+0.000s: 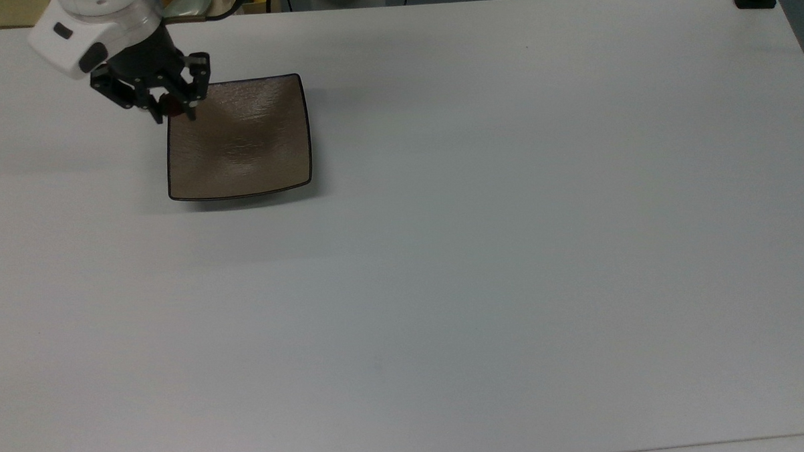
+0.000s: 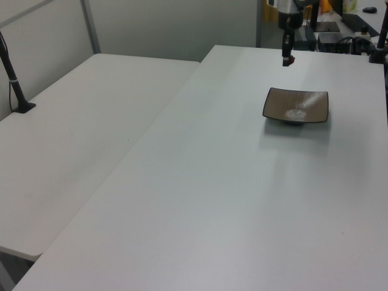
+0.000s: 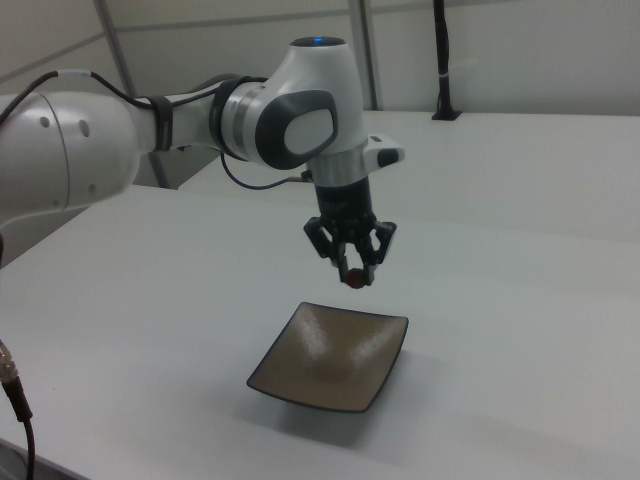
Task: Strawberries on a ceramic plate
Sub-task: 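Lift the strawberry and carry it over the brown plate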
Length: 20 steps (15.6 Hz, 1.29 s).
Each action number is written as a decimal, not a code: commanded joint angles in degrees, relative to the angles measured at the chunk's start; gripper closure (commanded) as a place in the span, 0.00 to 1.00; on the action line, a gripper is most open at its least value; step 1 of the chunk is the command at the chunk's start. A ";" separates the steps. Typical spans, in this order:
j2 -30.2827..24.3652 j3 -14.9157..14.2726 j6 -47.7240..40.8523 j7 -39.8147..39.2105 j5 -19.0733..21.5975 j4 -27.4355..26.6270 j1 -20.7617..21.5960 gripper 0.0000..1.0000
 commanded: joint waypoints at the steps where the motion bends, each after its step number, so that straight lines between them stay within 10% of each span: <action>1: -3.48 -0.61 -3.89 -4.07 0.73 -4.91 1.86 0.93; 20: -2.79 -0.09 23.26 -6.90 0.03 -24.87 3.62 0.77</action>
